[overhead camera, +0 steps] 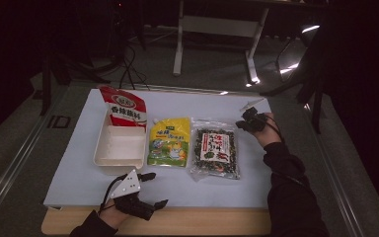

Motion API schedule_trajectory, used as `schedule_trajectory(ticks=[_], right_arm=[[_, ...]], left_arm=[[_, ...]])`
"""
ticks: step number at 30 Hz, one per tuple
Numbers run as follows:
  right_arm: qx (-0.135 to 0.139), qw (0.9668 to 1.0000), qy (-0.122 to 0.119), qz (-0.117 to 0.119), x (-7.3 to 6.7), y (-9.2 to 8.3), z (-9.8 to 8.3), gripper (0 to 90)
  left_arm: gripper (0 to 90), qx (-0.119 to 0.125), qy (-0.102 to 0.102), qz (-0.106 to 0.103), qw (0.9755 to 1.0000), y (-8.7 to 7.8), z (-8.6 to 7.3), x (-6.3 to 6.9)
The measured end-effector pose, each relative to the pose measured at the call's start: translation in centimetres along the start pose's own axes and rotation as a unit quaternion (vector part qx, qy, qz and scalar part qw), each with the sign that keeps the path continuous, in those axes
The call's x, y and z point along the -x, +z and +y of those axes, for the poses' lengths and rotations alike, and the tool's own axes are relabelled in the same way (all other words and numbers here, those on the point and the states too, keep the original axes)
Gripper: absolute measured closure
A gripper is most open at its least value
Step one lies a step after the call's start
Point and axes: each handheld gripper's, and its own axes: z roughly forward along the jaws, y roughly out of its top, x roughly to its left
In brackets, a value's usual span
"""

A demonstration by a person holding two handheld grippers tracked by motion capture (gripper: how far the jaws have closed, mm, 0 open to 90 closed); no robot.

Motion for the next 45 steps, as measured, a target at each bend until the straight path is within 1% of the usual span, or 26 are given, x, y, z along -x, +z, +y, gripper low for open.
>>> schedule_trajectory(ticks=[2, 6, 8, 10, 15, 17, 20, 22, 23, 25, 28, 29, 31, 33, 34, 37, 38, 39, 41, 42, 44, 45], right_arm=[[0.004, 1.0000, -0.006, -0.005, -0.2, -0.6, -0.1, 89.9], [0.021, 0.9996, -0.012, -0.015, -0.6, -2.0, -0.1, 90.0], [0.027, 0.9993, -0.019, -0.020, -0.8, -2.8, -0.1, 90.0], [0.035, 0.9986, -0.028, -0.028, -1.2, -3.6, 0.1, 90.0], [0.061, 0.9964, -0.047, -0.036, -2.2, -5.6, 0.6, 90.0], [0.074, 0.9950, -0.056, -0.039, -2.7, -6.3, 0.8, 90.0], [0.085, 0.9930, -0.068, -0.045, -3.4, -7.3, 1.3, 90.0], [0.088, 0.9925, -0.071, -0.046, -3.6, -7.6, 1.4, 90.0], [0.096, 0.9915, -0.074, -0.045, -4.0, -8.1, 1.6, 90.0], [0.104, 0.9905, -0.077, -0.044, -4.2, -8.6, 1.8, 90.0], [0.121, 0.9886, -0.081, -0.040, -4.6, -9.4, 1.8, 90.0], [0.125, 0.9880, -0.081, -0.040, -4.8, -9.7, 1.8, 90.0], [0.130, 0.9863, -0.092, -0.042, -5.1, -10.2, 1.8, 90.0], [0.133, 0.9860, -0.093, -0.039, -5.3, -10.4, 1.8, 90.0], [0.137, 0.9851, -0.097, -0.039, -5.4, -10.7, 1.8, 90.0], [0.157, 0.9806, -0.113, -0.030, -6.2, -11.9, 1.9, 90.0], [0.160, 0.9793, -0.120, -0.030, -6.5, -12.2, 1.9, 90.0], [0.166, 0.9776, -0.126, -0.026, -6.8, -12.6, 1.9, 90.0], [0.178, 0.9742, -0.138, -0.018, -7.6, -13.4, 2.0, 90.0], [0.179, 0.9733, -0.143, -0.016, -7.9, -13.6, 2.0, 90.0], [0.185, 0.9702, -0.156, -0.014, -8.7, -14.3, 2.1, 90.0], [0.187, 0.9687, -0.163, -0.012, -9.0, -14.6, 2.1, 90.0]], left_arm=[[6.5, 0.000, 0.000, -0.001, 1.0000, 0.1, 0.1, 0.0], [6.5, -0.001, -0.001, -0.002, 1.0000, 0.3, 0.3, -0.1], [6.4, 0.006, -0.011, -0.008, 0.9999, 0.4, 0.4, -0.2], [6.4, 0.009, -0.016, -0.007, 0.9998, 0.5, 0.6, -0.3], [6.6, 0.000, -0.015, -0.002, 0.9999, 0.5, 1.1, -0.5], [6.6, -0.003, -0.012, 0.001, 0.9999, 0.6, 1.2, -0.6], [6.7, -0.003, -0.011, -0.002, 0.9999, 0.8, 1.3, -0.5], [6.6, -0.003, -0.011, -0.002, 0.9999, 0.8, 1.3, -0.5], [6.6, -0.007, -0.007, -0.006, 0.9999, 1.0, 1.3, -0.4], [6.7, -0.012, -0.006, -0.005, 0.9999, 1.2, 1.3, -0.4], [6.8, -0.015, -0.005, -0.001, 0.9999, 1.2, 1.3, -0.5], [6.8, -0.013, -0.008, 0.002, 0.9999, 1.2, 1.4, -0.5], [6.8, -0.010, -0.014, 0.004, 0.9998, 1.2, 1.5, -0.6], [6.8, -0.009, -0.016, 0.005, 0.9998, 1.1, 1.6, -0.7], [6.8, -0.006, -0.017, 0.009, 0.9998, 1.0, 1.8, -0.7], [6.9, -0.004, -0.021, 0.014, 0.9997, 0.9, 2.4, -0.9], [7.0, -0.005, -0.027, 0.013, 0.9995, 0.9, 2.6, -1.0], [7.0, -0.014, -0.033, 0.009, 0.9993, 0.9, 3.1, -1.1], [6.9, -0.017, -0.028, 0.015, 0.9993, 0.8, 3.8, -1.2], [6.9, -0.019, -0.021, 0.020, 0.9994, 0.8, 4.4, -1.2], [6.2, -0.019, -0.007, 0.043, 0.9989, 0.6, 5.7, -1.3], [6.2, -0.014, -0.005, 0.046, 0.9988, 0.5, 6.4, -1.4]])
